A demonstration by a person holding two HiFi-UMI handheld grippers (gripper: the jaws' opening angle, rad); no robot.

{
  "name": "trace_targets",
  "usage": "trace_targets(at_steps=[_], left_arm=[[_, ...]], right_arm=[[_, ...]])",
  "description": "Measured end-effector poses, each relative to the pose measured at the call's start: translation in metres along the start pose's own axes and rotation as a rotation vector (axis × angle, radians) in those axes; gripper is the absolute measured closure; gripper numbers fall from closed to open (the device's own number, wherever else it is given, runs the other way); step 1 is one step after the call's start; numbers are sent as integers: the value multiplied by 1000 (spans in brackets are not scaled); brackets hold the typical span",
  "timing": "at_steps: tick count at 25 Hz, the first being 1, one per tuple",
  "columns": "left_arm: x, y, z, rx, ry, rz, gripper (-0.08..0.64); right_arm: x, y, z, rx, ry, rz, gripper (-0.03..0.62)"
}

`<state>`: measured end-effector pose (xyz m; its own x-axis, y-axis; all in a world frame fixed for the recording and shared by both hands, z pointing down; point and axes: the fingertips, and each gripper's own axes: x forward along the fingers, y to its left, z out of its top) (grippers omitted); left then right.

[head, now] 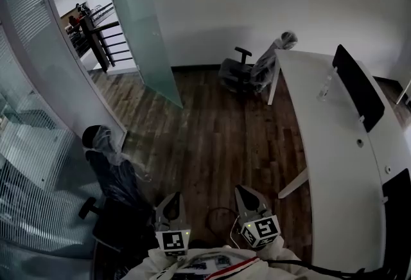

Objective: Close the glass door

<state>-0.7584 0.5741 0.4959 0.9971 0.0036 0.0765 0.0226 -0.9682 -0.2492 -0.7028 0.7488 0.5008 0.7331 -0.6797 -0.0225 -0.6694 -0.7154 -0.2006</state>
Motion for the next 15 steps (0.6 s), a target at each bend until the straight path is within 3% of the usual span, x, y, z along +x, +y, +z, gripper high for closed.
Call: trace_targets(at_steps=[7,15], left_arm=[[16,15,-29,-11,59,16,558],[90,67,-54,-31,53,-9,558]], right_arm=[[30,-3,-22,9,52,18,586],[114,-9,-36,-15,88,-12,586]])
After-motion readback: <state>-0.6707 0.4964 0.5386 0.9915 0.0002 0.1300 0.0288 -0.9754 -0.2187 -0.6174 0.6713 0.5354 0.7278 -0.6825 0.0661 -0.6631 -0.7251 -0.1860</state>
